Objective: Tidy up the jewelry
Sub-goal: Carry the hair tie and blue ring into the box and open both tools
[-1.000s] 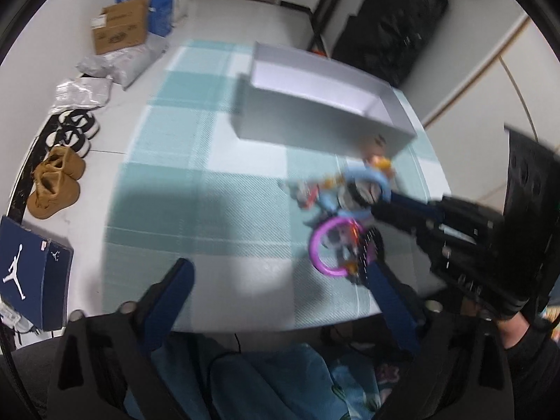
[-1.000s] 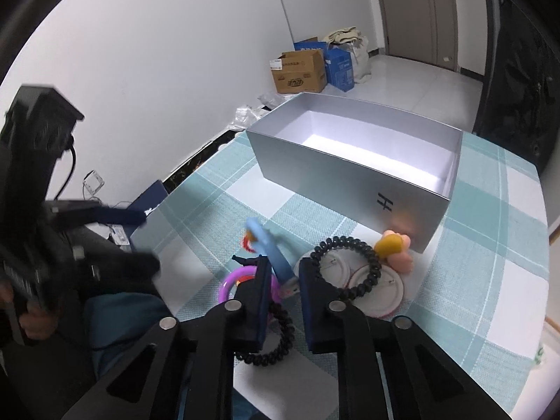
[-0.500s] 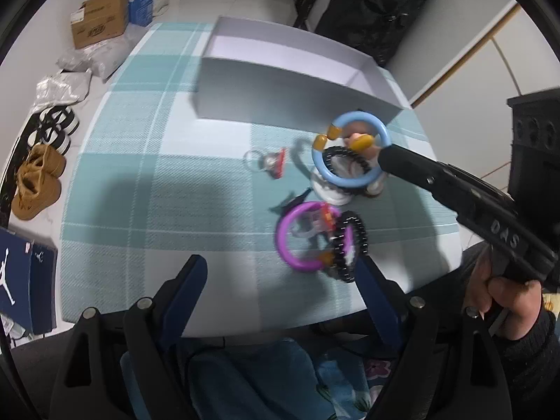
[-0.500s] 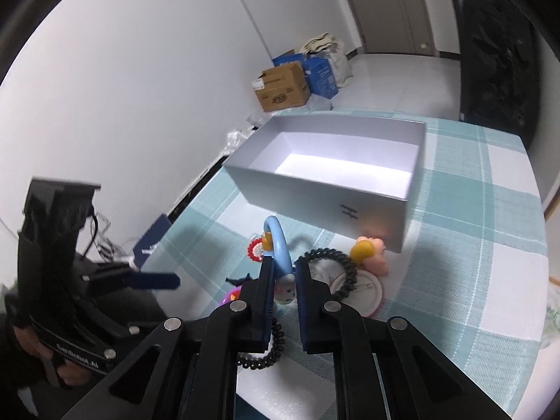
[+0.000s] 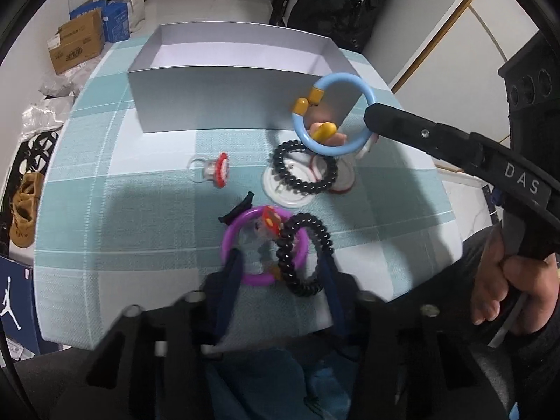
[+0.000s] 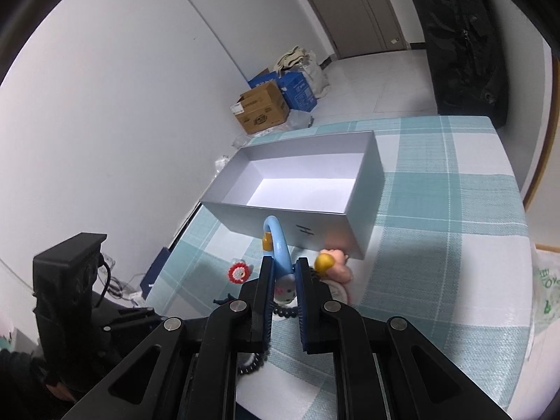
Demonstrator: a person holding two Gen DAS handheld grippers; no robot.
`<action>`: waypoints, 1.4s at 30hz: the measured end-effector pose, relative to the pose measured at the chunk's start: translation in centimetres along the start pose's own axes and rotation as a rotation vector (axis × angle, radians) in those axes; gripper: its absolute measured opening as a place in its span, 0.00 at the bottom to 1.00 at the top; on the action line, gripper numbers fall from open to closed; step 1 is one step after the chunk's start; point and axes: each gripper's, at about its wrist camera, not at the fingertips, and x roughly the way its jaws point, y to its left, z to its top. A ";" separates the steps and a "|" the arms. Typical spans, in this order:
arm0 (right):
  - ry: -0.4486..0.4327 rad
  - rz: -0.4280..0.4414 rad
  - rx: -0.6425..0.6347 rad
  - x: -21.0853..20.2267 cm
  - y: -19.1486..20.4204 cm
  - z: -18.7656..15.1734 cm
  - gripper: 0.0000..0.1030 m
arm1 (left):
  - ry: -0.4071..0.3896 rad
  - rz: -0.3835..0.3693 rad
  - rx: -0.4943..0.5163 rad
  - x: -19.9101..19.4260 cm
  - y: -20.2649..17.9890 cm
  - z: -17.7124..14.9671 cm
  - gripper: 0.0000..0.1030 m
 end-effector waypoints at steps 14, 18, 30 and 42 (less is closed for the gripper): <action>-0.031 0.003 0.023 -0.8 -0.6 -0.1 0.11 | -0.056 -0.004 -0.019 -0.9 -0.4 0.6 0.05; -0.045 0.023 0.027 -1.1 -0.6 0.0 0.11 | -0.091 -0.041 -0.025 -1.9 -0.4 0.8 0.05; -0.095 0.059 0.087 -2.2 -1.5 1.2 0.11 | -0.226 -0.157 -0.129 -4.4 1.0 3.9 0.05; -0.082 0.071 0.077 -0.9 -1.3 6.2 0.11 | -0.303 -0.131 -0.222 -4.3 3.1 10.2 0.05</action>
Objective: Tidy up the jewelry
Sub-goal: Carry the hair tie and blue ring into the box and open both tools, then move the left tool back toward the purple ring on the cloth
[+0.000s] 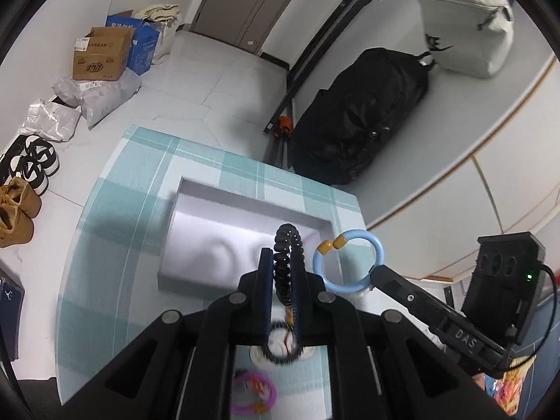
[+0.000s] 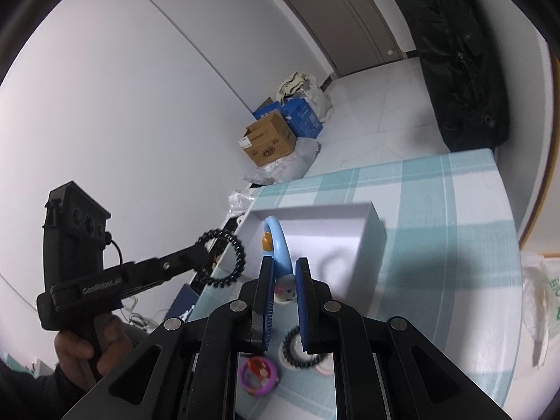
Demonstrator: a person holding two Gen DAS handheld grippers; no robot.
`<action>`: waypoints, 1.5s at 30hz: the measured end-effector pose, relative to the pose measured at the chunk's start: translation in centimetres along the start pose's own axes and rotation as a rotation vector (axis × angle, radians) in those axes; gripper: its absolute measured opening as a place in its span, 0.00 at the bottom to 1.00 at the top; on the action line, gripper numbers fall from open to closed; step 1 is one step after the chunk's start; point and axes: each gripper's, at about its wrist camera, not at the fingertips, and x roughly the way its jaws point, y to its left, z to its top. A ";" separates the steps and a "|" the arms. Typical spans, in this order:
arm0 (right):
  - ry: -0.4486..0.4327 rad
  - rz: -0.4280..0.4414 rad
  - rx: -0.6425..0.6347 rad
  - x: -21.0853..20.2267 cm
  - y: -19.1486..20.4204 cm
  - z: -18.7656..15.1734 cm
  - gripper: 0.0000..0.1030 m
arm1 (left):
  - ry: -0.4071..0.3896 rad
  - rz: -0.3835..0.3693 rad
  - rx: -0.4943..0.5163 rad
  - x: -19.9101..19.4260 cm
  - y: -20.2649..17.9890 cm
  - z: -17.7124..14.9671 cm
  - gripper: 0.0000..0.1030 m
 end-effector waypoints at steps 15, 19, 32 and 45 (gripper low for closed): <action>0.110 -0.041 0.021 5.9 -2.6 2.2 0.11 | 0.092 0.009 -0.027 4.0 1.1 2.0 0.05; 0.122 -0.045 0.003 6.4 -2.5 2.2 0.11 | 0.107 0.011 -0.034 4.5 1.3 2.2 0.05; 0.138 -0.061 -0.014 6.9 -2.8 2.2 0.20 | 0.152 0.032 -0.046 5.6 1.7 2.7 0.29; 0.019 -0.114 -0.100 1.3 -0.5 1.1 0.67 | 0.043 0.051 -0.023 1.8 1.9 2.2 0.55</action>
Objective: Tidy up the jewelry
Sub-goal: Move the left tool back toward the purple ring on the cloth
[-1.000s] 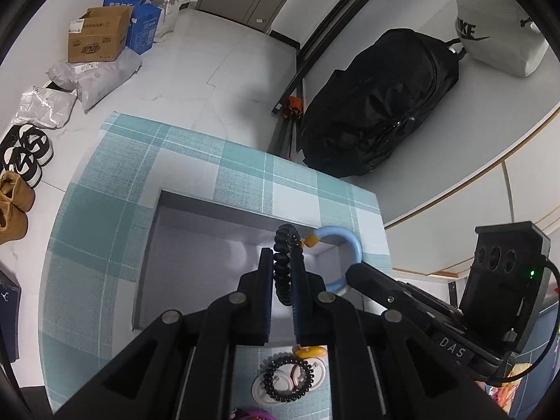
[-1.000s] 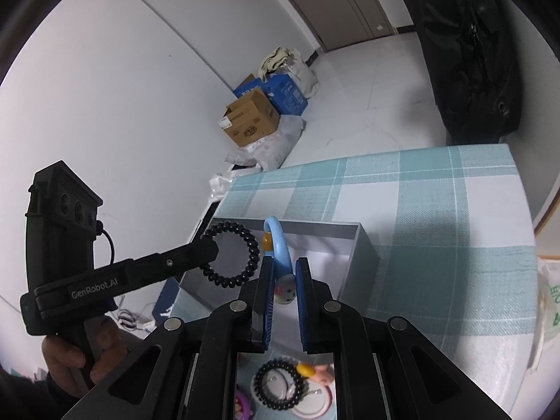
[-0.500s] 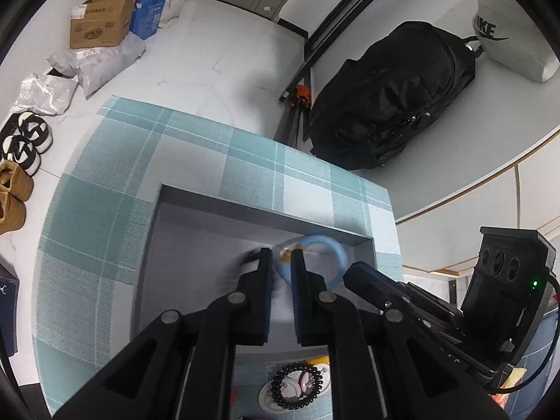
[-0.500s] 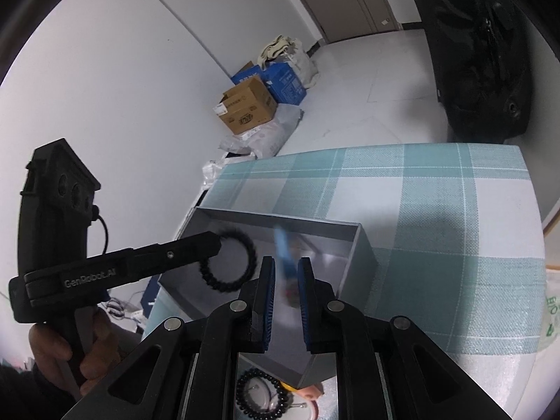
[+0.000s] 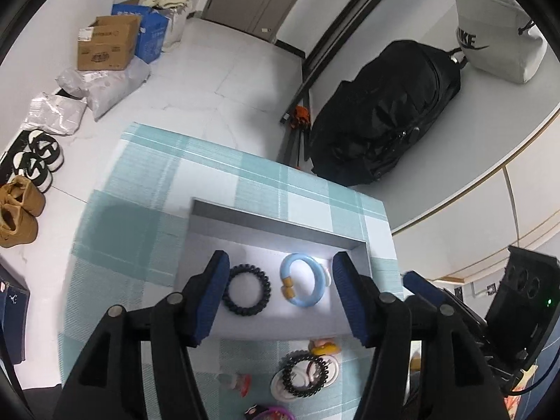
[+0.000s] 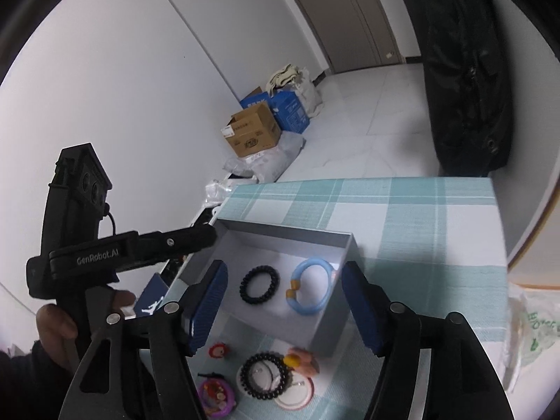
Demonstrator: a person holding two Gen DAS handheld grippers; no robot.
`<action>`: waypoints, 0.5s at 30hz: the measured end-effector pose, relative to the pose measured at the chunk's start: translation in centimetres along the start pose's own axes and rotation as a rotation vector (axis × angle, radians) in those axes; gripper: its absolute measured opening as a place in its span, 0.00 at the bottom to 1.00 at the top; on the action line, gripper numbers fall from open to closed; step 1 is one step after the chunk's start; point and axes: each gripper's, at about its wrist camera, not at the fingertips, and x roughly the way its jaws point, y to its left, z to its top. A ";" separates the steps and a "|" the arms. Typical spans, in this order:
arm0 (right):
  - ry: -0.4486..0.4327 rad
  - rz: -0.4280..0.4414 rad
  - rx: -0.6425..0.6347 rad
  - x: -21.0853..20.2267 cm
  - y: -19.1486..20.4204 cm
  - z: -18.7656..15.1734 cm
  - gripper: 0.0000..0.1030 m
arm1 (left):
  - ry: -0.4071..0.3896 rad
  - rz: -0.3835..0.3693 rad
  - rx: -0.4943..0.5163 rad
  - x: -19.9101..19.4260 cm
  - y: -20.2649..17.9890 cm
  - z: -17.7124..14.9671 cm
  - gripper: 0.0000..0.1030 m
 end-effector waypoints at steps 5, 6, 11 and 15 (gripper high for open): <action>-0.055 -0.066 -0.063 -2.0 1.0 -1.4 0.79 | -0.058 0.099 0.058 -1.6 -0.2 -1.6 0.55; -0.070 -0.072 -0.070 -2.4 1.2 -1.8 0.83 | -0.063 0.113 0.068 -1.8 -0.2 -1.9 0.55; -0.108 -0.112 -0.103 -3.4 2.0 -3.6 0.92 | -0.070 0.177 0.101 -2.6 0.0 -4.2 0.61; -0.123 -0.116 -0.108 -3.6 2.3 -4.6 0.94 | -0.072 0.204 0.131 -3.3 0.0 -5.5 0.63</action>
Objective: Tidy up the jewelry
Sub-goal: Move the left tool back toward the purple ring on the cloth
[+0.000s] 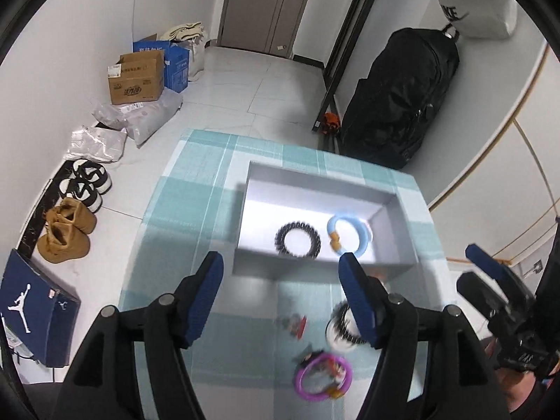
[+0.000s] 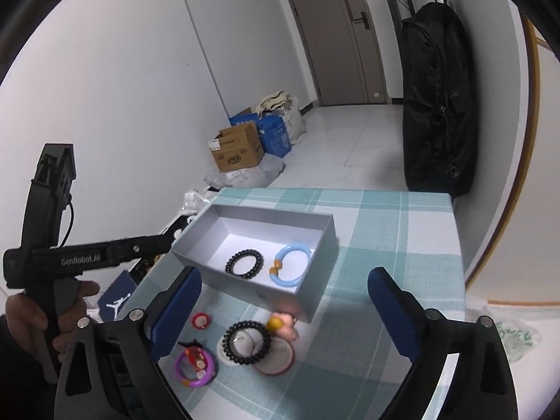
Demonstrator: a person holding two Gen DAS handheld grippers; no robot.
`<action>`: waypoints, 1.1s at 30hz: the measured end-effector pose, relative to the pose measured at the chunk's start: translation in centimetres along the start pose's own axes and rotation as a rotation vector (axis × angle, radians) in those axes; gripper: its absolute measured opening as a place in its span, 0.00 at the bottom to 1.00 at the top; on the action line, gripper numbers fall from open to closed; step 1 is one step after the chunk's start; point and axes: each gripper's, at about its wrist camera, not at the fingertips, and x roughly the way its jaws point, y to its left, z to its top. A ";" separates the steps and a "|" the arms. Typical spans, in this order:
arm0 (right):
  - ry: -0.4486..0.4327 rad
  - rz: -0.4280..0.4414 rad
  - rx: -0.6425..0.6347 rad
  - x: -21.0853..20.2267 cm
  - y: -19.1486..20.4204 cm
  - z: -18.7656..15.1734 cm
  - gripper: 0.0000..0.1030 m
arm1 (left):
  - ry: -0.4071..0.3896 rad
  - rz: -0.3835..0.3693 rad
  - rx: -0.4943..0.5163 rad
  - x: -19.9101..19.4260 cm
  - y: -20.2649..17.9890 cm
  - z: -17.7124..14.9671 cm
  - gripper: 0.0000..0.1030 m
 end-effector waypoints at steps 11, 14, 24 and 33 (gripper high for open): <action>0.045 -0.056 0.028 0.4 0.2 -1.8 0.95 | 0.033 -0.019 0.033 -1.1 0.3 -2.8 0.72; 0.084 -0.078 0.050 0.8 -0.3 -2.3 0.96 | 0.071 -0.021 0.038 -0.7 0.5 -3.7 0.76; 0.202 -0.083 0.157 2.1 -2.2 -3.6 0.96 | 0.215 -0.051 0.125 1.3 -1.7 -6.3 0.76; 0.227 -0.078 0.158 2.0 -2.2 -4.0 0.96 | 0.272 -0.001 0.172 2.7 -3.2 -7.5 0.76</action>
